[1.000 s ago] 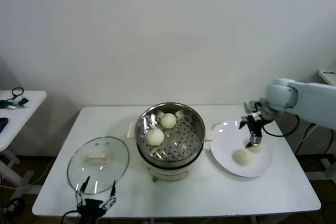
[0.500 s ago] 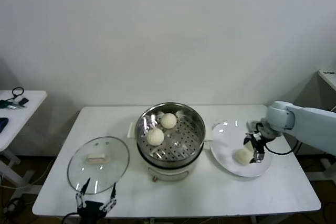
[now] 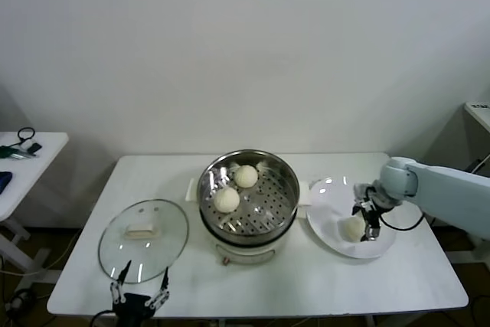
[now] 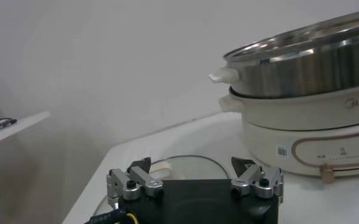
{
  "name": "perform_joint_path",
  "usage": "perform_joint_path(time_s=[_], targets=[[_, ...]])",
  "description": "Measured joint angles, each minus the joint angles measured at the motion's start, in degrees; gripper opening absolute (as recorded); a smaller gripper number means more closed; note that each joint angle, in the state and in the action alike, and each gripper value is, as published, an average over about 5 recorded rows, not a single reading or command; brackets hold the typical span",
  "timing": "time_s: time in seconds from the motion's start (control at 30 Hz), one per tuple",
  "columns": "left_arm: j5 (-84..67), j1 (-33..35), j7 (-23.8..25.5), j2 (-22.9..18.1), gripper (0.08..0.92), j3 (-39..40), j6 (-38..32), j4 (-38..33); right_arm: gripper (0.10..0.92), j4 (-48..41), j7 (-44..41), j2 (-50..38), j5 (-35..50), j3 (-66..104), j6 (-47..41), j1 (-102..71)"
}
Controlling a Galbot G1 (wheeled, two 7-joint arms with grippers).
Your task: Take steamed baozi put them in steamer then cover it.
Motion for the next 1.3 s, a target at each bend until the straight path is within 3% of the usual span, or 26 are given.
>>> perform_joint_path(time_s=[0.33, 0.6, 1.0, 1.3], targets=[[0.05, -0.06, -0.01, -0.04, 0.823, 0.07, 0.04, -0.12, 0.678, -0.21, -0.31, 0.27, -0.59, 0.92, 0.46, -0.45], [0.59, 0.07, -0.01, -0.3, 0.823, 0.53, 0.01, -0.72, 0.667, 1.82, -2.76, 0.98, 0.35, -3.57, 3.56, 7.58], [1.15, 0.72, 0.0, -0.31, 0.823, 0.62, -0.05, -1.67, 0.67, 8.13, -7.27, 8.75, 4.15, -12.64, 19.51, 33.37], [1.27, 1.09, -0.04, -0.31, 0.823, 0.29, -0.11, -2.02, 0.665, 18.82, -5.54, 17.03, 0.18, -11.25, 29.34, 40.92]])
